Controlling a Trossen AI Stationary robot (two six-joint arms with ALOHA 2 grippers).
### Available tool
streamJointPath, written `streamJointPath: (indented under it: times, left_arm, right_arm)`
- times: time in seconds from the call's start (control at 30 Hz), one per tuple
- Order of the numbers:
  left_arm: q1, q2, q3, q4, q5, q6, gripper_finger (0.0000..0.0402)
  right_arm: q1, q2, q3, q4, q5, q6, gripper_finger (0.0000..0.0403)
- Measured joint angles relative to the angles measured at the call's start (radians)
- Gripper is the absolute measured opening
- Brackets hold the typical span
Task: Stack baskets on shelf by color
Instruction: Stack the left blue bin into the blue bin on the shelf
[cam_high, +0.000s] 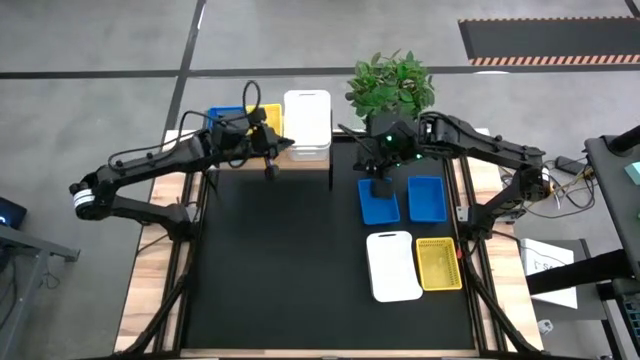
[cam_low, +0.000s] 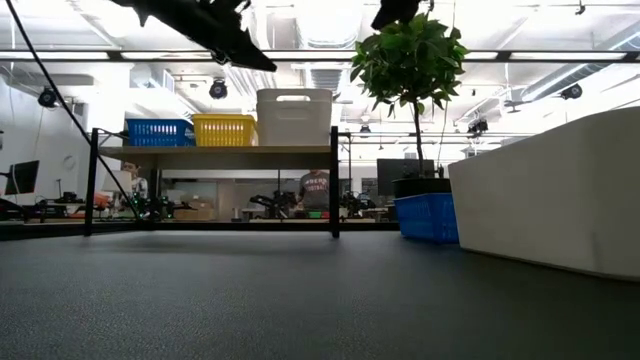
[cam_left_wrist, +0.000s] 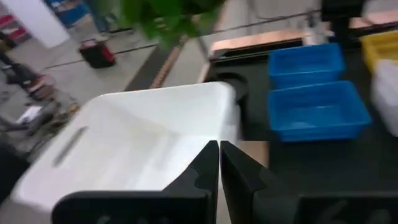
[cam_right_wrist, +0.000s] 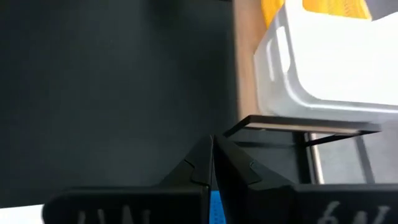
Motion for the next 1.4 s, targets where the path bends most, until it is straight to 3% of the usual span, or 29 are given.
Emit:
streamJointPath:
  times: [0.43,0.77,0.97,1.17,1.4]
  left_arm:
    - [-0.349,-0.044,-0.164,0.043,0.007,0.002,0.0]
    - [-0.451,-0.017,-0.368,0.506,0.004,-0.026,0.0]
    - [-0.454,0.059,-0.392,0.691,0.004,-0.123,0.0]
    - [-0.486,0.17,-0.377,0.766,0.0,-0.127,0.0]
    - [-0.534,0.27,-0.308,0.796,0.001,-0.127,0.0]
  right_arm:
    - [0.102,-0.129,-0.375,0.128,0.0,0.121,0.0008]
    - [0.187,-0.13,-0.624,0.249,0.003,0.298,0.0009]
    - [0.263,-0.133,-0.737,0.278,0.168,0.451,0.0009]
    - [0.357,-0.139,-0.861,0.489,0.229,0.385,0.0009]
    - [0.393,-0.158,-1.032,0.928,0.228,0.105,0.0009]
